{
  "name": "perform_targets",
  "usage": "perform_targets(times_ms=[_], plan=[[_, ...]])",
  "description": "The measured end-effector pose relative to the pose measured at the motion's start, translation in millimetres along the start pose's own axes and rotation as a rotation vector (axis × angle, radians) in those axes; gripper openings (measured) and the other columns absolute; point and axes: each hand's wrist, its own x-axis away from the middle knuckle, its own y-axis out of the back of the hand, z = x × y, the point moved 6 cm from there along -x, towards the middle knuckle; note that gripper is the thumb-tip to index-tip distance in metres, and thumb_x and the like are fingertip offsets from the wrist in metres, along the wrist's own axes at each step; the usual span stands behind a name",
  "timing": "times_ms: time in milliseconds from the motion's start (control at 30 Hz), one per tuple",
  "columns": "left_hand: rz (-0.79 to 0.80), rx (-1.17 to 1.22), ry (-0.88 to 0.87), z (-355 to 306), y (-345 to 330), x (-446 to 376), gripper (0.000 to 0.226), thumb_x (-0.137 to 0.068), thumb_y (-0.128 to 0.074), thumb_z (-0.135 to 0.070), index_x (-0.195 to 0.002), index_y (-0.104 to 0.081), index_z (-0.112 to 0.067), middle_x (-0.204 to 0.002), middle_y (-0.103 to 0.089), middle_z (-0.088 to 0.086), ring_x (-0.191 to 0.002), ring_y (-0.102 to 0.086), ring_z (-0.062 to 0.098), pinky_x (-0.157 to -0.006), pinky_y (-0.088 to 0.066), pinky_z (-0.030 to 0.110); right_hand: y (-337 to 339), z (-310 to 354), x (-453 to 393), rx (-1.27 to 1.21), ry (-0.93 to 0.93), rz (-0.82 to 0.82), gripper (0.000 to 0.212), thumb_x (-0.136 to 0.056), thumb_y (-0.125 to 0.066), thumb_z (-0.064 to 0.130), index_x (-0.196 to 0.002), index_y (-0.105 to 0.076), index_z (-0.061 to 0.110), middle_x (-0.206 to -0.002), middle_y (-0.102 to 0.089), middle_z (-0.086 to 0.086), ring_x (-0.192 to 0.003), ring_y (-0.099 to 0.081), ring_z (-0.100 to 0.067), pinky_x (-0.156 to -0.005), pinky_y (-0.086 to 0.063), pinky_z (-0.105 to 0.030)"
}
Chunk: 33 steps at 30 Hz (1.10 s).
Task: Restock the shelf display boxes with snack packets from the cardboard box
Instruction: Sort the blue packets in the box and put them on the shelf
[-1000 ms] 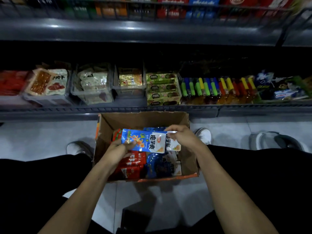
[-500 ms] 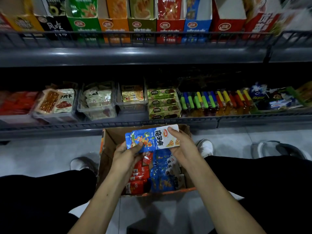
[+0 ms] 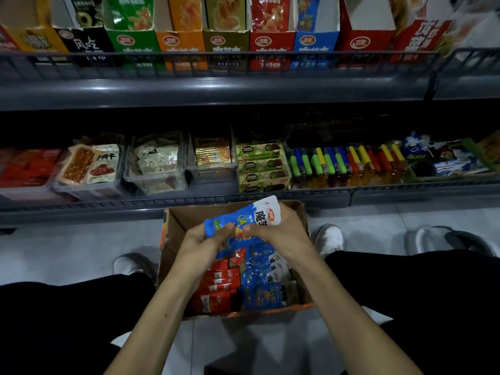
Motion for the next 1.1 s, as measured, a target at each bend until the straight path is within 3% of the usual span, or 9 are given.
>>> perform_targets(times_ms=[133, 233, 300, 467, 533, 600, 767, 933, 1100], plan=[[-0.051, -0.292, -0.217, -16.0, -1.6, 3.1, 0.012, -0.091, -0.064, -0.024, -0.086, -0.074, -0.020, -0.074, -0.074, -0.003, -0.069, -0.070, 0.008, -0.065, -0.054, 0.024, -1.9, 6.0, 0.8, 0.081, 0.051, -0.132, 0.034, -0.069, -0.085, 0.011, -0.095, -0.064, 0.012, -0.087, -0.073, -0.002, -0.079, -0.071, -0.015, -0.073, -0.060, -0.041], [-0.142, -0.525, -0.306, -24.1, -3.2, 5.9, 0.028, -0.088, -0.067, -0.031, -0.064, -0.067, -0.016, -0.054, -0.063, 0.001, -0.046, -0.052, 0.004, -0.049, -0.041, 0.025, -4.1, 22.4, 7.6, 0.259, 0.120, -0.224, 0.032, -0.073, -0.080, 0.016, -0.098, -0.060, 0.015, -0.084, -0.067, 0.005, -0.070, -0.065, -0.003, -0.058, -0.054, -0.017], [-0.163, -0.594, -0.362, -30.4, -8.0, 7.7, 0.038, -0.085, -0.066, -0.033, -0.056, -0.059, -0.011, -0.046, -0.055, 0.001, -0.041, -0.044, 0.004, -0.045, -0.035, 0.025, -4.1, 34.4, 10.7, 0.358, 0.179, -0.250, 0.030, -0.076, -0.078, 0.019, -0.099, -0.058, 0.017, -0.084, -0.066, 0.005, -0.070, -0.062, -0.003, -0.053, -0.049, -0.015], [-0.003, -0.193, -0.129, -54.5, -13.1, -6.2, 0.006, -0.080, -0.076, -0.019, -0.077, -0.074, -0.014, -0.066, -0.072, 0.005, -0.059, -0.065, 0.017, -0.060, -0.052, 0.029, 21.5, 58.9, 0.1, 0.134, 0.163, -0.222, 0.042, -0.070, -0.086, 0.019, -0.103, -0.060, 0.022, -0.093, -0.069, 0.007, -0.084, -0.067, -0.007, -0.069, -0.055, -0.021], [0.052, -0.042, -0.043, -65.6, -18.5, -11.3, 0.015, -0.075, -0.078, -0.014, -0.089, -0.073, -0.013, -0.077, -0.074, 0.012, -0.065, -0.069, 0.025, -0.064, -0.057, 0.039, 35.3, 69.0, -4.7, -0.085, 0.101, -0.225, 0.045, -0.068, -0.087, 0.014, -0.105, -0.063, 0.021, -0.095, -0.073, 0.003, -0.088, -0.071, -0.013, -0.080, -0.059, -0.036], [0.082, -0.019, -0.061, -82.6, -28.1, -15.3, 0.022, -0.073, -0.078, -0.011, -0.095, -0.071, -0.012, -0.080, -0.074, 0.010, -0.065, -0.070, 0.022, -0.058, -0.054, 0.032, 41.7, 81.3, -8.6, -0.183, 0.100, -0.200, 0.044, -0.069, -0.085, 0.007, -0.106, -0.065, 0.019, -0.096, -0.075, 0.001, -0.091, -0.072, -0.017, -0.087, -0.057, -0.044], [0.125, -0.202, -0.304, -134.8, -59.7, -23.6, 0.008, -0.081, -0.074, -0.013, -0.087, -0.069, -0.016, -0.077, -0.074, 0.008, -0.064, -0.070, 0.022, -0.059, -0.056, 0.035, 60.3, 127.8, -10.6, -0.205, 0.246, -0.203, 0.035, -0.073, -0.078, -0.002, -0.101, -0.067, 0.016, -0.098, -0.075, -0.006, -0.094, -0.071, -0.027, -0.088, -0.055, -0.052], [0.255, -0.433, -0.551, -191.2, -92.5, -19.3, 0.010, -0.087, -0.069, -0.019, -0.092, -0.066, -0.011, -0.072, -0.074, -0.003, -0.066, -0.071, 0.011, -0.057, -0.054, 0.027, 87.9, 187.3, -5.7, -0.245, 0.426, -0.253, 0.034, -0.076, -0.074, -0.006, -0.100, -0.065, 0.017, -0.090, -0.076, -0.003, -0.082, -0.073, -0.018, -0.066, -0.055, -0.029], [0.055, -0.665, -0.872, -259.1, -95.9, -21.9, 0.017, -0.084, -0.071, -0.025, -0.100, -0.066, -0.020, -0.084, -0.072, -0.005, -0.076, -0.067, 0.006, -0.066, -0.051, 0.016, 106.4, 243.4, -16.4, -0.157, 0.528, -0.289, 0.034, -0.084, -0.068, -0.005, -0.103, -0.059, 0.022, -0.093, -0.074, 0.003, -0.086, -0.072, -0.012, -0.072, -0.058, -0.032]])
